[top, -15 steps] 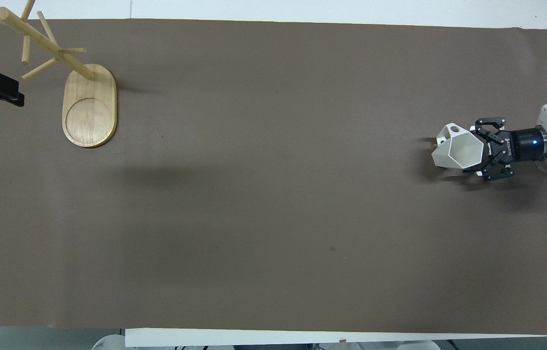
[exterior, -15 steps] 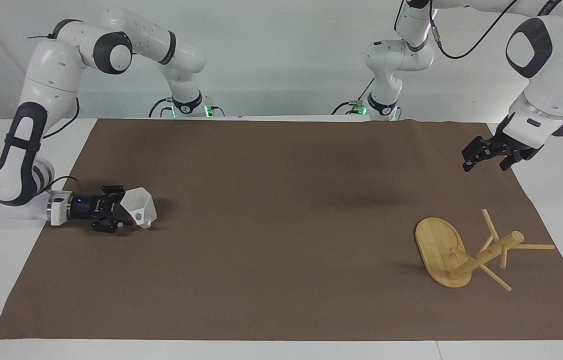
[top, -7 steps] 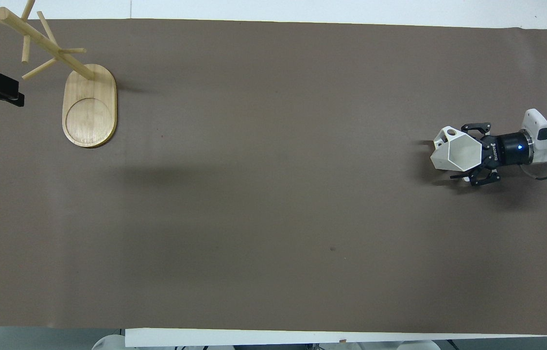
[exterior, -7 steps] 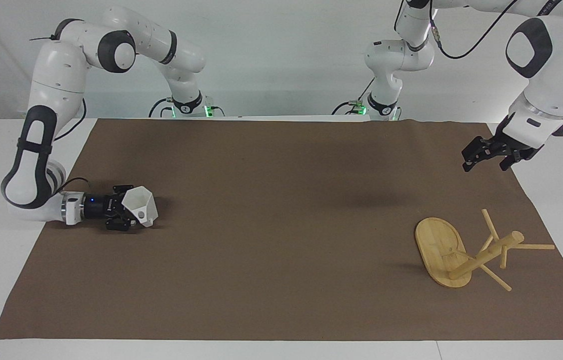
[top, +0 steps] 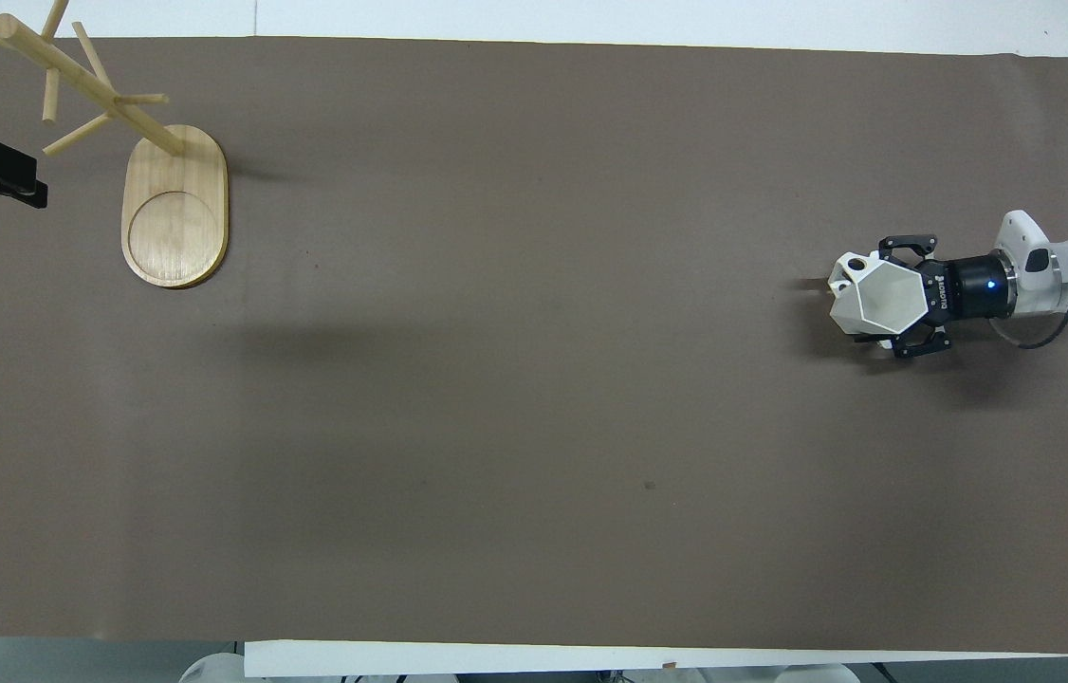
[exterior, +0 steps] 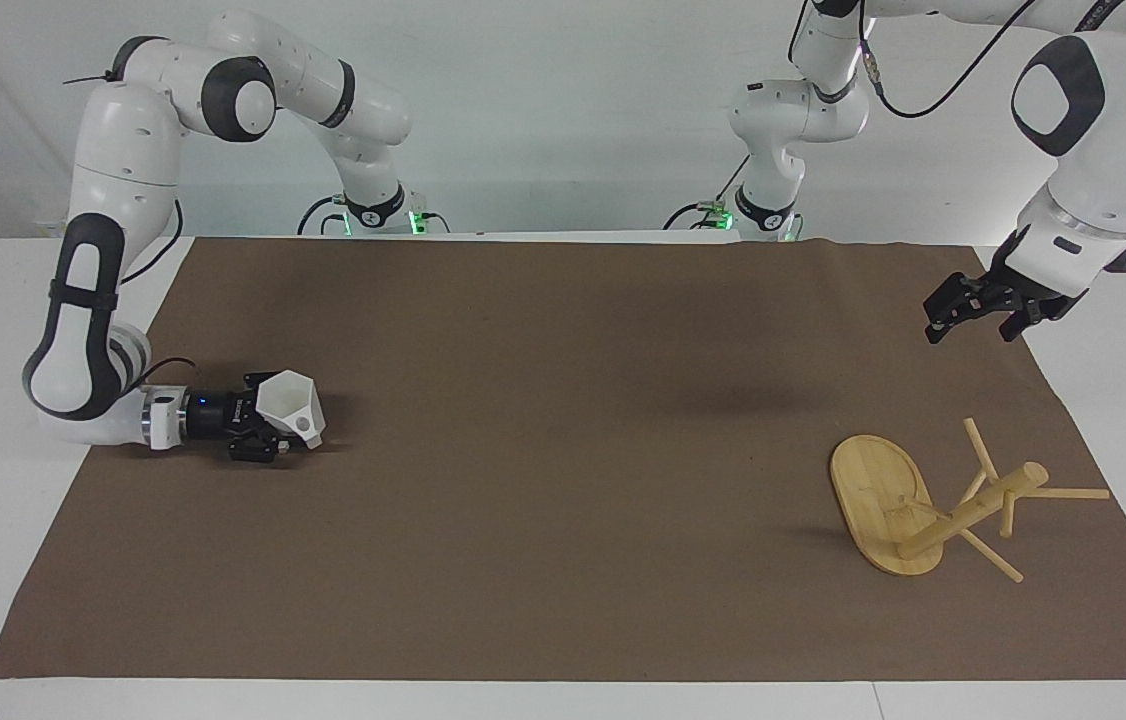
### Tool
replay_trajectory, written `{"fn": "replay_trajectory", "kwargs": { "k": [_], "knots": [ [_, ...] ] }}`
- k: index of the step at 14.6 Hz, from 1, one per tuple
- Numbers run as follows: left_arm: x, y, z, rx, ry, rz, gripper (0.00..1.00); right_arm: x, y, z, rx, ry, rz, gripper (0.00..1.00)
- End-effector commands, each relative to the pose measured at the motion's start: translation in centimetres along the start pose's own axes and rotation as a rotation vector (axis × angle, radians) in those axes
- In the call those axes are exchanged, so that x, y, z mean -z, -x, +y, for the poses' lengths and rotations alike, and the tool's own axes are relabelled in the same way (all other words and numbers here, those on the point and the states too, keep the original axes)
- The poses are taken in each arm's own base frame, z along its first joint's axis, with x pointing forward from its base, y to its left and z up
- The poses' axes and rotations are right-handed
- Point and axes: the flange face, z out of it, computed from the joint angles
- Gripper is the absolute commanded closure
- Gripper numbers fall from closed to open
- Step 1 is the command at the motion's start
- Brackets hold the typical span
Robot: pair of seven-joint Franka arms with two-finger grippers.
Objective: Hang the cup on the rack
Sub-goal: 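Close the right gripper on the white cup's rim, then lift the cup with the right gripper while the left gripper approaches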
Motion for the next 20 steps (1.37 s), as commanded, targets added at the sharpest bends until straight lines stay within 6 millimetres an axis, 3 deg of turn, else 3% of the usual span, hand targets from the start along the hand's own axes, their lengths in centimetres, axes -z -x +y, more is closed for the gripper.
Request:
{"fn": "replay_trajectory", "kwargs": {
  "k": [1,4,6,9,12,15,18,20],
  "knots": [
    [0.0,0.8,-0.3,-0.009,-0.018,0.003,0.0,-0.8,-0.4,-0.5,0.009,0.022,0.005,0.0],
    [0.0,0.8,-0.3,-0.008,-0.018,0.003,0.0,-1.2,0.2,-2.0,-0.025,0.023,0.024,0.02],
    [0.0,0.8,0.0,-0.012,-0.018,0.003,0.0,-1.5,0.5,-2.9,-0.043,0.022,0.033,0.22],
    [0.1,0.7,0.3,-0.015,-0.018,0.012,0.0,-1.2,-0.4,-2.5,-0.029,0.024,0.024,0.63],
    [-0.2,1.0,0.8,-0.018,-0.017,0.006,0.0,-0.3,-5.4,-1.2,-0.045,0.02,-0.028,0.93],
    [-0.1,0.8,0.7,-0.012,-0.014,0.014,0.0,-4.1,-10.7,2.1,-0.069,0.001,-0.072,0.93],
    [0.1,0.3,1.4,0.046,-0.009,0.043,0.0,-11.2,-13.5,6.4,-0.08,0.101,-0.056,0.93],
    [-0.2,0.0,4.5,0.065,-0.002,0.065,0.0,-17.1,-14.4,8.6,-0.124,0.178,-0.04,0.93]
  ]
}}
